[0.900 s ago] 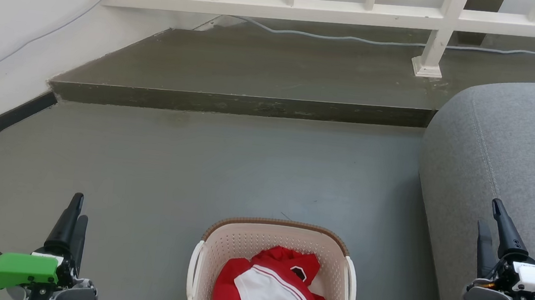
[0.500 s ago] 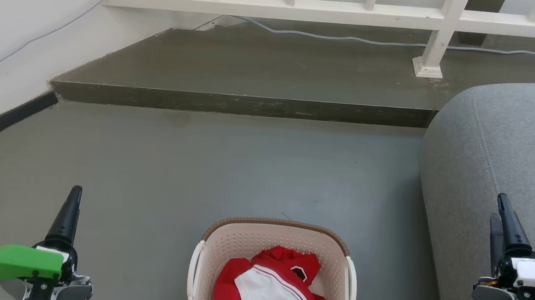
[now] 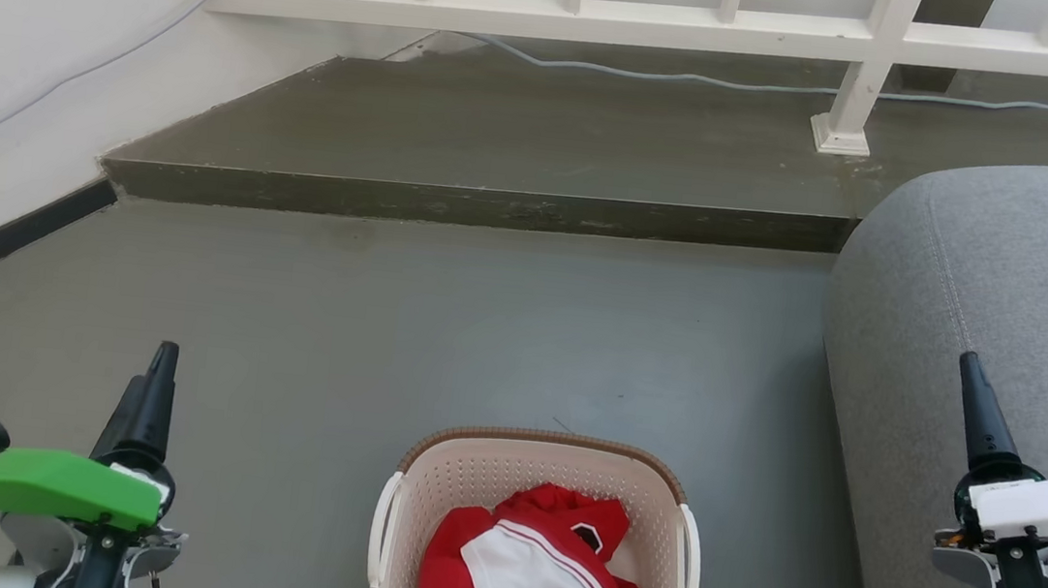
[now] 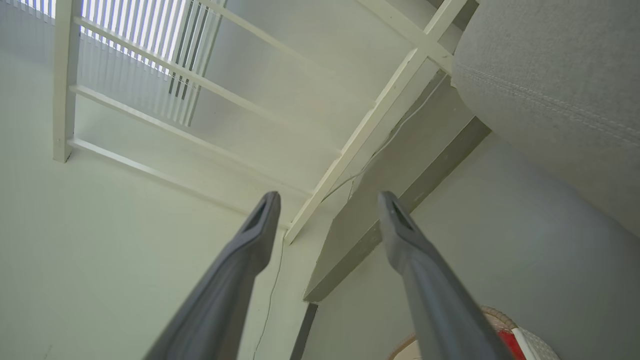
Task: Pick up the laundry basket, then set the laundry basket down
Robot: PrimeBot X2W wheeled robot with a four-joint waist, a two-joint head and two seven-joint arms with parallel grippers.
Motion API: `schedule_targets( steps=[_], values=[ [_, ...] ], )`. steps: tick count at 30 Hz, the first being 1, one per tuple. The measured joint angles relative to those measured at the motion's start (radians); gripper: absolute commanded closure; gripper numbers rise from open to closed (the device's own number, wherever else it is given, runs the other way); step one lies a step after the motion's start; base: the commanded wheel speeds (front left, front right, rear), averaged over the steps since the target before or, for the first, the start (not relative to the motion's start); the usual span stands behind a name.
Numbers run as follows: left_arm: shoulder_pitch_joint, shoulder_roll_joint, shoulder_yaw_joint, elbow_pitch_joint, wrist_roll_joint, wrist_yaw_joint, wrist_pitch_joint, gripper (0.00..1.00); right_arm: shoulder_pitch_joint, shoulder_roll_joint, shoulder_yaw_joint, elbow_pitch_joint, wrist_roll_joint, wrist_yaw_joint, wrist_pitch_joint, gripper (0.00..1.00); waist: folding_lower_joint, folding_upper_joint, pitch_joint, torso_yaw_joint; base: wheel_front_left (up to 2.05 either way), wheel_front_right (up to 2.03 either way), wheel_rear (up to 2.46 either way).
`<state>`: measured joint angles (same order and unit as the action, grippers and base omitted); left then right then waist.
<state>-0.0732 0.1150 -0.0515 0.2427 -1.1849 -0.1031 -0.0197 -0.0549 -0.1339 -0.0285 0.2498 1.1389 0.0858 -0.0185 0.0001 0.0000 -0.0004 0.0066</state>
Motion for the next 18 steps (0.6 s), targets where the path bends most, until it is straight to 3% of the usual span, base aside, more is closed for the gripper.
schedule_targets(
  steps=[18],
  values=[
    [-0.030, 0.026, -0.089, -0.058, 0.305, 0.054, -0.059, 0.00, -0.004, -0.027, 0.085, -0.026, -0.285, -0.045, -0.060, 0.00, 0.0000, 0.0000, -0.005, 0.001, 0.00, 0.00, 0.00]
  ],
)
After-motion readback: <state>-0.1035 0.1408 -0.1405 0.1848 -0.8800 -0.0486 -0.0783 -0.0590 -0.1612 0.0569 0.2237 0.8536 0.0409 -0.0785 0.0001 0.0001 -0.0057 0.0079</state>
